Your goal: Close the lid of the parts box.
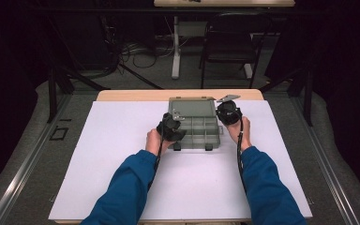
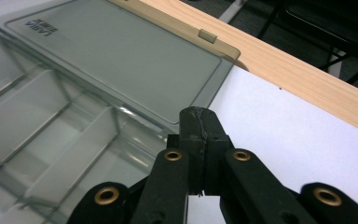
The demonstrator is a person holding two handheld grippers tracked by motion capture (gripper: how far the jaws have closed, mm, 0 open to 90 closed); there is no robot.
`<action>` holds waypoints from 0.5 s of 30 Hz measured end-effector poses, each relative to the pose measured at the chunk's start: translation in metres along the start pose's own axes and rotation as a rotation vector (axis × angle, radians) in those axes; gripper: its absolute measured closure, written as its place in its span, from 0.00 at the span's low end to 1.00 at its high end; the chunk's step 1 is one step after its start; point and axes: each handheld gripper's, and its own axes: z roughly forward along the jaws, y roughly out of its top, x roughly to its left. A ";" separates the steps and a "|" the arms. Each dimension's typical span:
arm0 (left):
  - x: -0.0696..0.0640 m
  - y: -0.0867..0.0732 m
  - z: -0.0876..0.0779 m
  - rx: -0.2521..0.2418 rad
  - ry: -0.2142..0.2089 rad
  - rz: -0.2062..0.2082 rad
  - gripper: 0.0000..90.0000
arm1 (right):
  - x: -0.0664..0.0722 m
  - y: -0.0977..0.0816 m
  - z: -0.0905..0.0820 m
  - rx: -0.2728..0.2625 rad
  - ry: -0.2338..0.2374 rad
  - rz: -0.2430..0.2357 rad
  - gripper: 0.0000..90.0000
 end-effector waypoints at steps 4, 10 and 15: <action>0.000 0.000 0.000 -0.001 -0.003 0.001 0.64 | -0.004 -0.001 0.005 0.016 -0.010 0.002 1.00; 0.000 0.000 0.000 -0.001 -0.005 0.003 0.64 | -0.008 -0.006 0.015 0.043 -0.015 0.009 1.00; 0.001 0.000 0.000 -0.004 -0.011 0.003 0.65 | -0.010 -0.008 0.022 0.063 -0.017 0.010 1.00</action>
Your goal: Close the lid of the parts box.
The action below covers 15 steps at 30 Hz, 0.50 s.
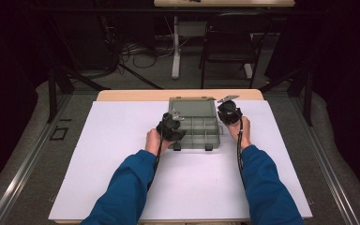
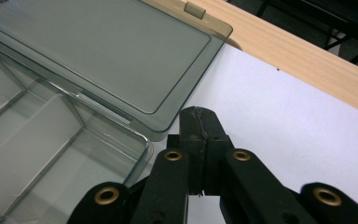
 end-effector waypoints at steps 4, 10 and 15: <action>0.000 0.000 0.000 -0.002 -0.001 -0.001 0.65 | 0.000 0.000 0.004 0.016 0.001 0.007 1.00; 0.000 0.000 0.000 -0.002 -0.003 0.001 0.65 | 0.000 0.000 0.010 0.043 0.005 -0.003 1.00; 0.000 0.000 0.000 -0.002 -0.003 0.000 0.65 | 0.001 -0.002 0.015 0.064 0.012 -0.016 1.00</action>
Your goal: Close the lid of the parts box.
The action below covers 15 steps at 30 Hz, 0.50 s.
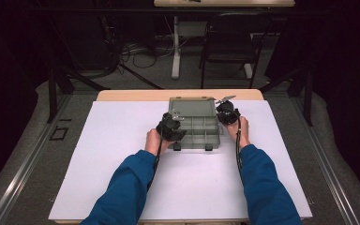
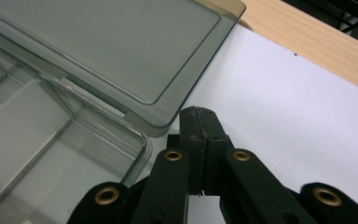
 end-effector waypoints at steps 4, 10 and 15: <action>0.000 0.000 0.000 -0.002 -0.004 -0.001 0.65 | 0.000 -0.001 0.003 0.018 0.007 -0.006 1.00; 0.001 0.000 0.000 -0.004 -0.010 -0.004 0.65 | -0.002 0.000 0.006 0.028 0.019 -0.001 1.00; 0.001 0.000 0.001 -0.003 -0.013 0.001 0.65 | -0.004 0.000 0.008 0.021 0.031 0.016 1.00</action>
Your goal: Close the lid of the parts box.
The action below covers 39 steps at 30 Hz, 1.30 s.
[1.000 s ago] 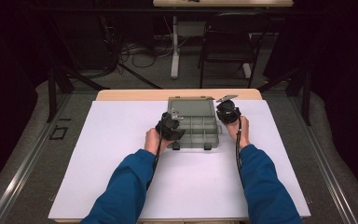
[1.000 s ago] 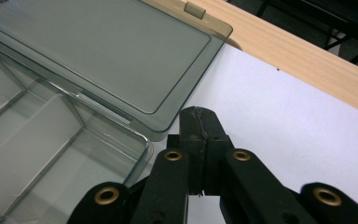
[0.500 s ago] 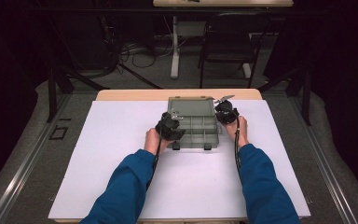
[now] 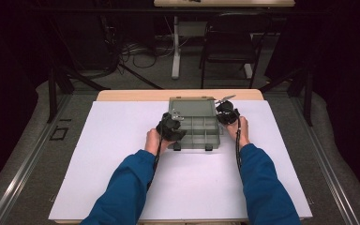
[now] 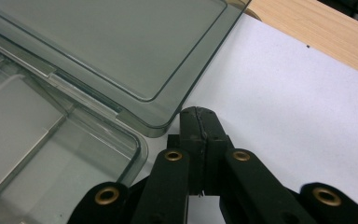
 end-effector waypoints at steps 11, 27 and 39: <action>0.001 0.000 0.000 -0.002 -0.005 0.005 0.65 | -0.004 0.002 0.002 -0.011 0.019 0.057 1.00; 0.001 -0.001 0.001 -0.004 -0.009 0.009 0.65 | -0.006 0.003 0.004 -0.045 0.015 0.077 1.00; 0.001 -0.001 0.001 -0.006 -0.009 0.009 0.65 | -0.005 0.004 0.001 -0.072 -0.006 0.085 1.00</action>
